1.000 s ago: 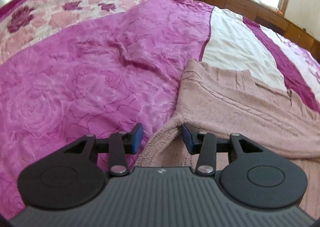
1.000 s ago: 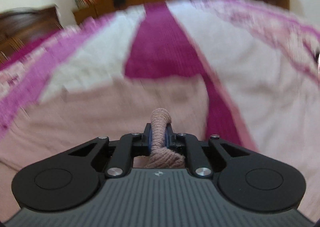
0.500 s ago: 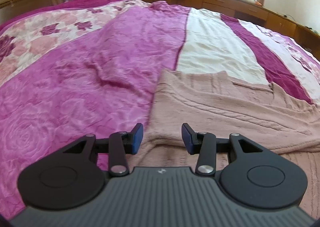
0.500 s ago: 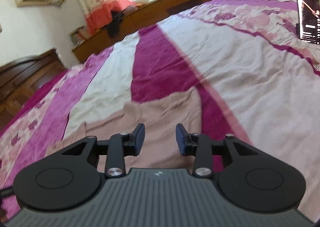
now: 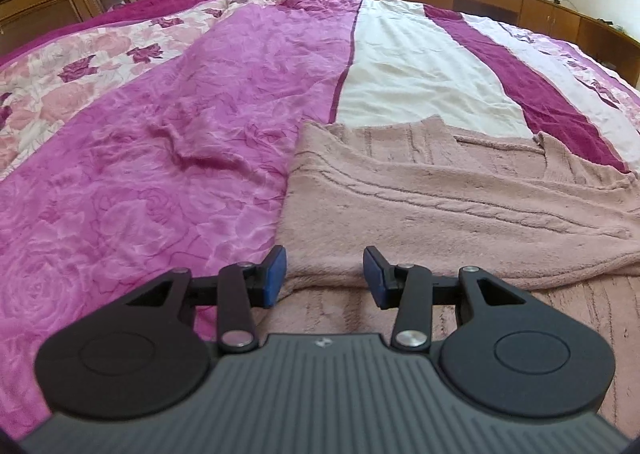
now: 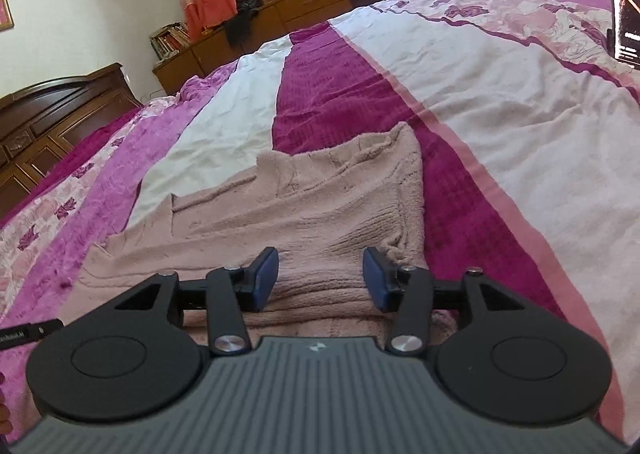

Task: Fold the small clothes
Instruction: 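Move the right gripper over the cardigan body toward the buttoned hem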

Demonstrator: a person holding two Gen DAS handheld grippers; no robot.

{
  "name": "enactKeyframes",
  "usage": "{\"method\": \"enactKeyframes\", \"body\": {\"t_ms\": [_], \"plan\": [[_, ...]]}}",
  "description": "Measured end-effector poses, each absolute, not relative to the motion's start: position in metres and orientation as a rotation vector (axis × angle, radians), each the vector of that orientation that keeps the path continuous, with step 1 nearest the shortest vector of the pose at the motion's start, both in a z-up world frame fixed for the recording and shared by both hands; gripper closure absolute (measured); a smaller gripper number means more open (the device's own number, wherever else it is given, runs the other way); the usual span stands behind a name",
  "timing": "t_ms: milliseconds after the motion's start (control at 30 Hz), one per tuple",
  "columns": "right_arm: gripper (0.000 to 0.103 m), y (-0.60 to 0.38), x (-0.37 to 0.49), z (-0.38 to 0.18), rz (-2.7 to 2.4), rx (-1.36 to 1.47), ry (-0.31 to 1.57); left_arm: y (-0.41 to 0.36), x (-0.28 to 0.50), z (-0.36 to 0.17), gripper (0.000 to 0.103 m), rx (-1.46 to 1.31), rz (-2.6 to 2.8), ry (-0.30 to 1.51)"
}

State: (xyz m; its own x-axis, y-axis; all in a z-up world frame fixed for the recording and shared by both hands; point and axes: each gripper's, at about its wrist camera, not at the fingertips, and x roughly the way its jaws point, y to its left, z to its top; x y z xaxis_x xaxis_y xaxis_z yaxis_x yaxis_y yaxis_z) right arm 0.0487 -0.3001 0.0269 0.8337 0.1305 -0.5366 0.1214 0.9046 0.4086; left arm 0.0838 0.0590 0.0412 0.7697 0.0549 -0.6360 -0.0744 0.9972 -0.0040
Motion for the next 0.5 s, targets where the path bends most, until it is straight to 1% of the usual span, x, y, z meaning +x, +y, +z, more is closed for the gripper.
{"method": "enactKeyframes", "body": {"t_ms": [267,500], "plan": [[0.041,-0.287,0.006,0.056,0.060,0.402,0.579,0.069,0.054,0.058,0.059,-0.012,0.062,0.709],[0.034,-0.273,-0.039,0.075,0.135,0.342,0.590,0.082,0.023,0.072,0.059,0.002,0.053,0.717]]}}
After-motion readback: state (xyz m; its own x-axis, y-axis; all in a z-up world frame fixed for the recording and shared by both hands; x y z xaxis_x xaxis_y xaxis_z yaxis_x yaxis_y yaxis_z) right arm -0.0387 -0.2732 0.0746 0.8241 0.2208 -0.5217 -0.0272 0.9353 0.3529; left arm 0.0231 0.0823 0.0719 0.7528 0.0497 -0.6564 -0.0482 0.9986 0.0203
